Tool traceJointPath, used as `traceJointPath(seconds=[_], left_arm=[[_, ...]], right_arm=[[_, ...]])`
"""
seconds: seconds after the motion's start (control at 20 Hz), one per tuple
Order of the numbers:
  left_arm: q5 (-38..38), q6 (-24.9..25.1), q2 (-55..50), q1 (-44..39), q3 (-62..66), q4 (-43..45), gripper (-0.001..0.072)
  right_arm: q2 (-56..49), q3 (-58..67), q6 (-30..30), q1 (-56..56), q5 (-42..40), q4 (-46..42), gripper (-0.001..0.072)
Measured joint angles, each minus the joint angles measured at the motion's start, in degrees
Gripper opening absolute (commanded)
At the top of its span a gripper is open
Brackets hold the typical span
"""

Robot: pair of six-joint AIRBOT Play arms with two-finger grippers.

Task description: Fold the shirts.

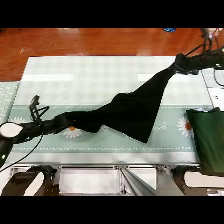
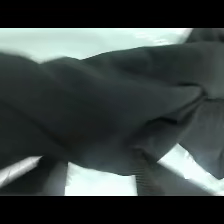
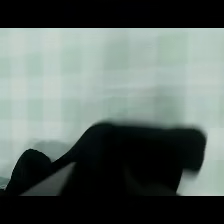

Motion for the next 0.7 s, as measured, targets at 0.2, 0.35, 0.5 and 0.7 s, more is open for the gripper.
traceJointPath(seconds=[0.2,0.35,0.5,0.7], left_arm=[[-4.6,1.4,-6.3,4.4,6.8,2.0,0.0509],[-12.2,3.6,-7.2,13.6,15.5,6.2,0.0509],[-17.0,4.3,-7.2,24.1,20.4,8.9,0.0509],[-21.3,2.9,-11.1,30.8,18.4,10.1,0.0509]], right_arm=[[-2.7,1.9,0.9,-4.3,3.0,1.4,0.0409],[0.1,1.7,0.5,-11.9,7.9,-2.3,0.0409],[5.9,-5.9,0.8,-19.1,9.2,-7.3,0.0408],[14.8,-25.4,-1.7,-23.8,5.1,-5.6,0.0408]])
